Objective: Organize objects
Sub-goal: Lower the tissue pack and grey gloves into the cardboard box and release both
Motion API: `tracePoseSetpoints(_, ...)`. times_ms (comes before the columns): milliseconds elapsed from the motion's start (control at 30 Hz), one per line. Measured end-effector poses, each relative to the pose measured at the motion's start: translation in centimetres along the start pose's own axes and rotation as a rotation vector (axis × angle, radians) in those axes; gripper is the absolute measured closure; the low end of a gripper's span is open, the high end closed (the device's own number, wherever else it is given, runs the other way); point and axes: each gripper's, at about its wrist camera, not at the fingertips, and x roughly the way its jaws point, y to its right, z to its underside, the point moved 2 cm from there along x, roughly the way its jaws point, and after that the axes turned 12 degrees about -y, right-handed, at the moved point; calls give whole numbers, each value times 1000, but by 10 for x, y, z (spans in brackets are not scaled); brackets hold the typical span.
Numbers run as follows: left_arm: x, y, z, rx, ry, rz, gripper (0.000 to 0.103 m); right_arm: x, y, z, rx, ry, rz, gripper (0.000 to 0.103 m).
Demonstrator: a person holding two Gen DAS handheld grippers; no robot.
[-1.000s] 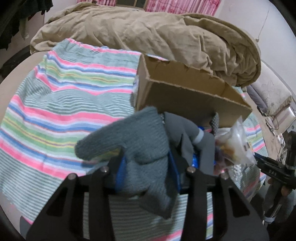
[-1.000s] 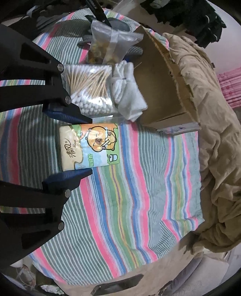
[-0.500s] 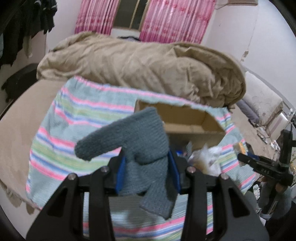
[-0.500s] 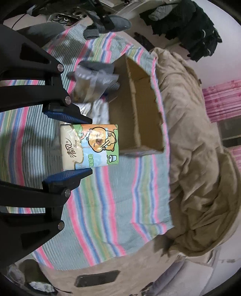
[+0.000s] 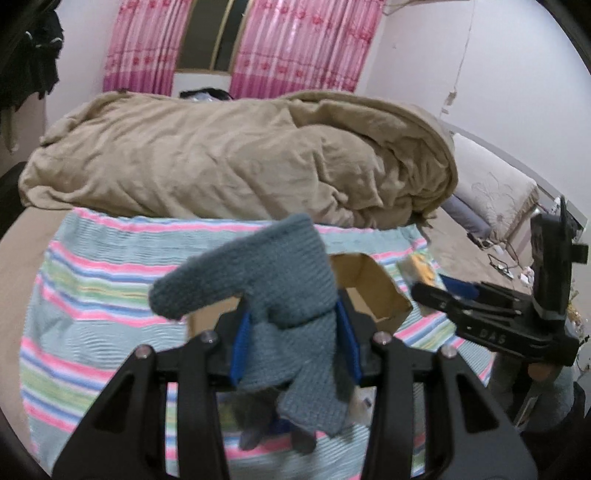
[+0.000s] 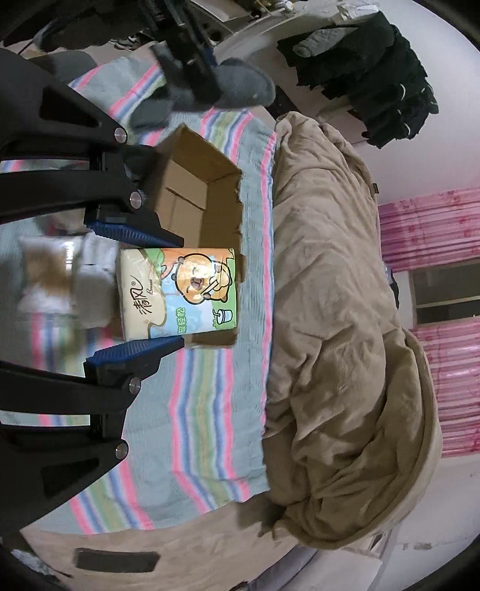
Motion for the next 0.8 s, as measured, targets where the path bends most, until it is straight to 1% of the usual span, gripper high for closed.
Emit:
tracePoseSetpoints(67, 17, 5, -6, 16, -19, 14, 60, 10, -2, -8, -7, -7, -4, 54)
tracePoseSetpoints(200, 56, 8, -16, 11, -78, 42, 59, 34, -3, -19, -12, -38, -3, 54)
tracePoseSetpoints(233, 67, 8, -19, 11, -95, 41, 59, 41, -4, -21, -16, -48, -2, 54)
tracePoseSetpoints(333, 91, 5, -23, 8, -110, 37, 57, 58, -3, -23, -21, -77, 0, 54)
tracePoseSetpoints(433, 113, 2, -25, 21, -143, 19, 57, 76, -2, -25, -18, -107, 3, 54)
tracePoseSetpoints(500, 126, 0, -23, 26, -165, -6, 57, 82, -2, -25, -12, -114, 1, 54)
tracePoseSetpoints(533, 131, -1, -21, 26, -181, -13, 57, 86, -1, -24, -6, -118, 1, 54)
tracePoseSetpoints(633, 136, -3, -15, 32, -199, -9, 57, 94, 0, -22, 6, -129, -6, 54)
tracePoseSetpoints(700, 135, -4, -13, 30, -206, -13, 52, 95, -1, -22, 9, -127, -10, 54)
tracePoseSetpoints(733, 133, -5, -14, 18, -205, -17, 45, 94, -2, -22, 12, -127, -8, 52)
tracePoseSetpoints(767, 131, -7, -14, 8, -200, -20, 40, 94, -2, -22, 13, -126, -2, 51)
tracePoseSetpoints(800, 127, -8, -16, 0, -193, -22, 38, 94, -1, -23, 15, -125, 5, 47)
